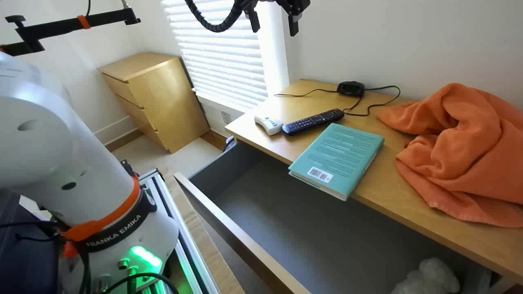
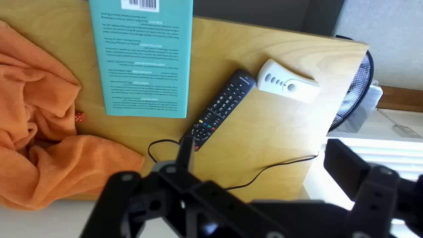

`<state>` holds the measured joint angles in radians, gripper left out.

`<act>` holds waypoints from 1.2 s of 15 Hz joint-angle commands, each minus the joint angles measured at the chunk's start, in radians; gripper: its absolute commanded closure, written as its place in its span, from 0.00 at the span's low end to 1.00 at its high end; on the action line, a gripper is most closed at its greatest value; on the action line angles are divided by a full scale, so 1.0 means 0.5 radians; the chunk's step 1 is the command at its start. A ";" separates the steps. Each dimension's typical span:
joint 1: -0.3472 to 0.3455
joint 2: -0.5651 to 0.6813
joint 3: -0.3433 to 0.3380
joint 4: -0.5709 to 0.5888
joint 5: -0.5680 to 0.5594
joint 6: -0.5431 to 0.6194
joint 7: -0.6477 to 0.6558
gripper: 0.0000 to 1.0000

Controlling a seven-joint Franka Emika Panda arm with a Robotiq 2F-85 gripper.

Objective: Turn the book over

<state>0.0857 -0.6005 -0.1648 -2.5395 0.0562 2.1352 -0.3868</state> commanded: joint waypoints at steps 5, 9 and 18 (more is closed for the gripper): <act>-0.019 0.004 0.018 0.005 0.012 -0.007 -0.009 0.00; -0.121 0.130 0.009 0.026 -0.059 0.071 0.086 0.00; -0.329 0.439 -0.213 -0.033 0.071 -0.007 -0.071 0.00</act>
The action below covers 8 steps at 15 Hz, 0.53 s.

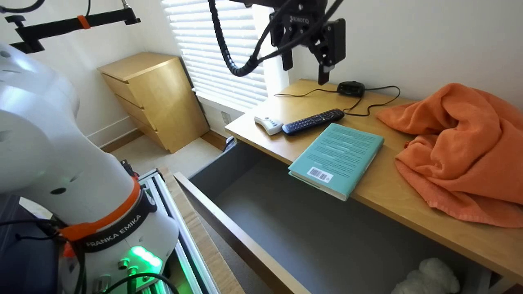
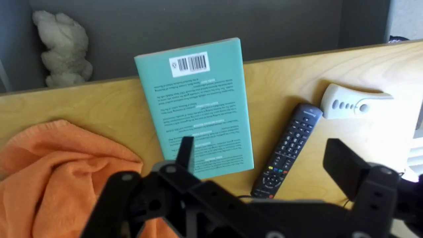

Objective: Turn the book over

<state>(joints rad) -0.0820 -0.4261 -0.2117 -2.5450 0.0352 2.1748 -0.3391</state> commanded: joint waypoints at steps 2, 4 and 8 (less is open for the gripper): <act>-0.009 0.164 -0.217 -0.052 0.209 -0.132 -0.327 0.00; -0.041 0.252 -0.308 -0.078 0.303 -0.188 -0.471 0.00; -0.147 0.422 -0.428 -0.084 0.398 -0.200 -0.764 0.00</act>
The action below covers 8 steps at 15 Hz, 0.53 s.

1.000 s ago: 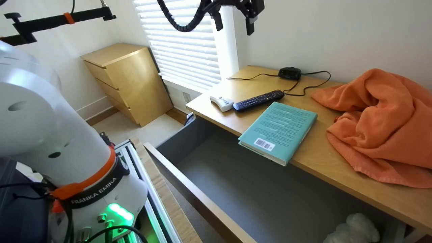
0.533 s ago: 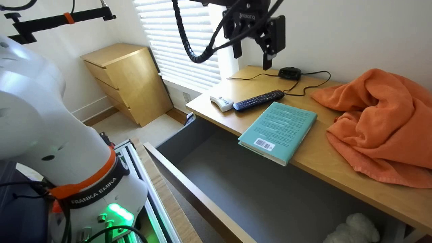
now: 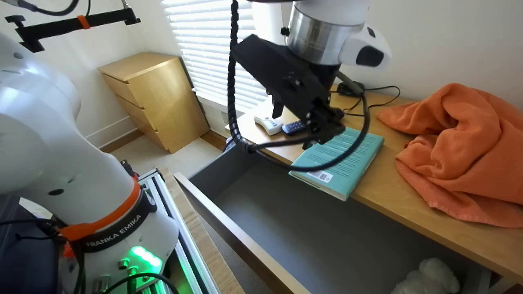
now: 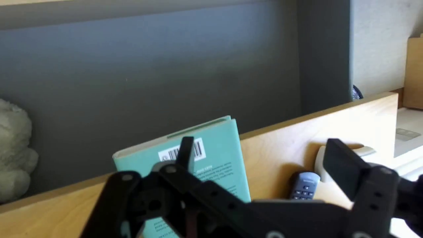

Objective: Turn the book over

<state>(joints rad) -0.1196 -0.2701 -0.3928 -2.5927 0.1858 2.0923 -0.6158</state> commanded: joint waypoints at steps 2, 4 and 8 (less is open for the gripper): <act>-0.120 0.197 -0.113 0.031 0.159 -0.054 -0.432 0.00; -0.181 0.307 -0.117 0.063 0.216 -0.022 -0.480 0.00; -0.235 0.284 -0.049 0.043 0.169 -0.008 -0.438 0.00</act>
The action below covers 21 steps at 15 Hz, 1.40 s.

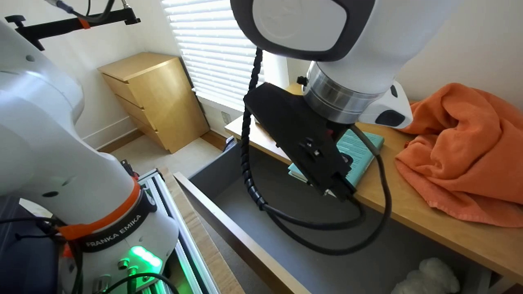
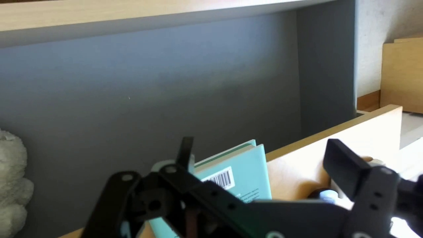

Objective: Turn the book over

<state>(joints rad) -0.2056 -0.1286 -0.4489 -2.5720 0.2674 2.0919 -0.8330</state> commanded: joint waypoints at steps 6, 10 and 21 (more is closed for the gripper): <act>-0.129 0.435 0.039 0.255 0.175 0.007 -0.081 0.00; -0.267 0.776 0.140 0.478 0.294 -0.077 -0.216 0.00; -0.600 1.278 0.492 0.913 0.540 -0.208 -0.392 0.00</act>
<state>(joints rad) -0.4575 0.4542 -0.2383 -2.1719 0.4882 2.0182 -1.0029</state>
